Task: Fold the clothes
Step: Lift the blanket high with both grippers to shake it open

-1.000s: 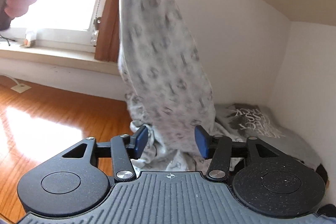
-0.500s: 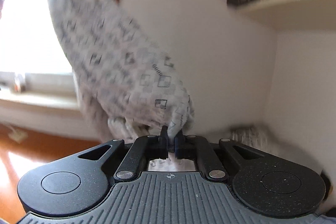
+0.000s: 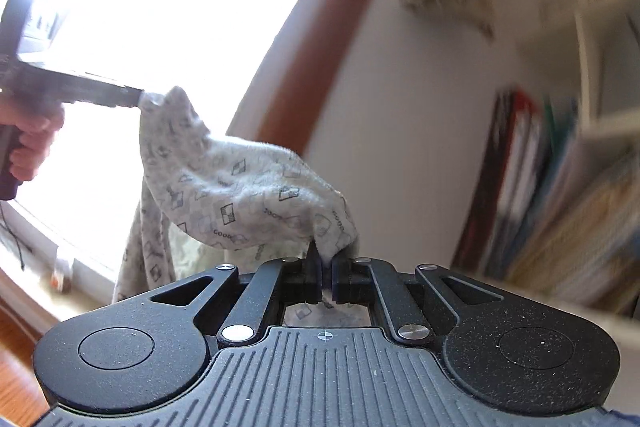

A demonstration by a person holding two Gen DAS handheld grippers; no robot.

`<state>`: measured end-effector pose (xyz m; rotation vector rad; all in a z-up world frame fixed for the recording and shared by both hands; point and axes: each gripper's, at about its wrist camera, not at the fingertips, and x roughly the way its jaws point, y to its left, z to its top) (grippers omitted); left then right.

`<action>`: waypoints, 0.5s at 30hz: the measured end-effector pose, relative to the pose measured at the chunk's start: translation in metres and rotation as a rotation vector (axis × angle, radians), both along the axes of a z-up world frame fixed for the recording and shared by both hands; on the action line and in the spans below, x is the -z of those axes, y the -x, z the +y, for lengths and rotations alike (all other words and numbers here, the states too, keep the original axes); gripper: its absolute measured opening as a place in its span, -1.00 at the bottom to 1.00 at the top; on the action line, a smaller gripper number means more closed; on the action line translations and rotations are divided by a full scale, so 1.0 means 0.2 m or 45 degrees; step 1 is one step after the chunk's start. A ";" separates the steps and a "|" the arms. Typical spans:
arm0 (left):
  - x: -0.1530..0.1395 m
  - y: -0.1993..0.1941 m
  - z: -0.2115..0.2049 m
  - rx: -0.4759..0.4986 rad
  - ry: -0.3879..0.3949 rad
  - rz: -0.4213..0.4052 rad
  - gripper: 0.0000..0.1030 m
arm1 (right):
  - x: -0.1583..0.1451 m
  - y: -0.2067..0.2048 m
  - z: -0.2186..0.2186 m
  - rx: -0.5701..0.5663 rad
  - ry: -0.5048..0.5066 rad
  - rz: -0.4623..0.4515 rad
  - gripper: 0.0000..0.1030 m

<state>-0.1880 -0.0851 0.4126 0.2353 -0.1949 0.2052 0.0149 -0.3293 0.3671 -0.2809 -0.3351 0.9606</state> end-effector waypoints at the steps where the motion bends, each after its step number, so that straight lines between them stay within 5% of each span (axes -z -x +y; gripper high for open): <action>1: -0.05 0.03 0.00 -0.015 -0.008 -0.020 -0.82 | -0.06 0.05 0.01 -0.003 -0.002 -0.037 -0.91; 11: -0.74 0.46 -0.10 -0.174 -0.166 -0.212 -0.82 | -0.60 0.59 -0.14 -0.045 -0.175 -0.345 -0.92; 15: -0.92 0.52 -0.25 -0.214 -0.254 -0.251 -0.82 | -0.61 0.62 -0.26 -0.020 -0.205 -0.356 -0.92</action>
